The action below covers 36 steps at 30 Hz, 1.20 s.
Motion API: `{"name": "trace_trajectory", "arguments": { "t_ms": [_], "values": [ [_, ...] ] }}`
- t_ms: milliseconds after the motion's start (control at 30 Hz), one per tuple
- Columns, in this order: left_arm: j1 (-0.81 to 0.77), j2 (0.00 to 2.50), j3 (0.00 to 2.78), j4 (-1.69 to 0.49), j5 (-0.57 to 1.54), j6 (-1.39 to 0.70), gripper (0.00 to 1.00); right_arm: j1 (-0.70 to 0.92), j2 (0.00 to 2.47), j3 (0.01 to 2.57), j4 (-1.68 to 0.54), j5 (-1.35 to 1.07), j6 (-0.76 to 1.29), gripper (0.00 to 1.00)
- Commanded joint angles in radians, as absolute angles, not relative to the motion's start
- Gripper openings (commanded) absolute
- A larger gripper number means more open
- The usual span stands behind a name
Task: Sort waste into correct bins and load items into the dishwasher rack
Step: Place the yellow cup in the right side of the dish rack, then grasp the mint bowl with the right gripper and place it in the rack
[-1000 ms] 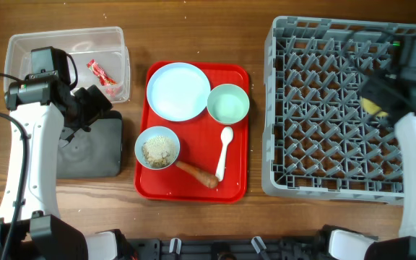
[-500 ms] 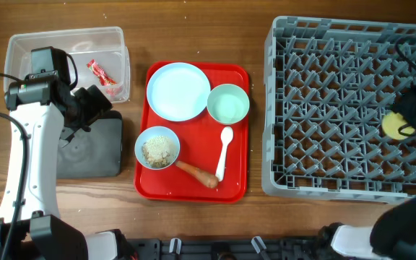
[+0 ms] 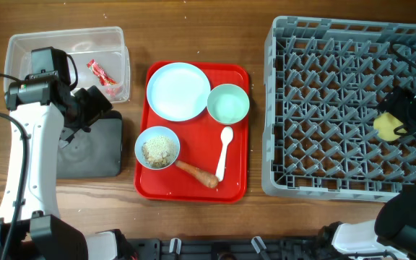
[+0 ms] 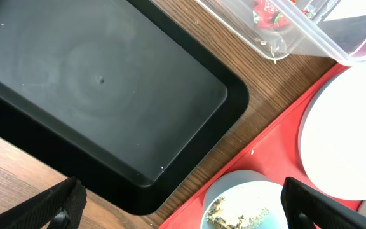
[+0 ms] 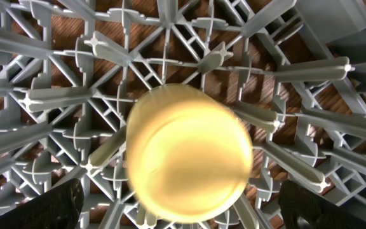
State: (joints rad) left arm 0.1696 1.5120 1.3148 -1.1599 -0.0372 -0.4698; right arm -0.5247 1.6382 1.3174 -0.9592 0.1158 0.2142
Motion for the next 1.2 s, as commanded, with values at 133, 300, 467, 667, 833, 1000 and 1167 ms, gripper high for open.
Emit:
{"name": "trace_trajectory", "arguments": {
  "t_ms": [133, 300, 467, 667, 833, 1000, 1167],
  "values": [
    [0.173, 1.498, 1.312, -1.165, -0.050, -0.479, 1.00, -0.525, 1.468, 1.374, -0.924, -0.199, 0.125, 1.00],
    [0.173, 1.498, 1.312, -1.164, -0.050, -0.479, 1.00, -0.391, 1.374, 1.374, -0.876, -0.548, -0.013, 1.00],
    [0.173, 1.498, 1.312, -1.164, -0.050, -0.479, 1.00, -0.055, 1.428, 1.373, -0.842, -0.427, -0.021, 1.00],
    [0.173, 1.498, 1.312, -1.164, -0.050, -0.479, 1.00, 0.330, 1.624, 1.373, -0.713, -0.134, 0.092, 1.00],
    [0.173, 1.498, 1.312, -1.165, -0.050, -0.479, 1.00, 0.434, 1.794, 1.373, -0.625, -0.001, 0.186, 1.00],
    [0.173, 1.498, 1.312, -1.169, -0.050, -0.479, 1.00, 0.442, 1.910, 1.373, -0.575, 0.030, 0.252, 1.00],
    [0.173, 1.498, 1.312, -1.169, -0.049, -0.480, 1.00, 0.442, 1.975, 1.373, -0.565, 0.029, 0.293, 0.89]
  ]
}}
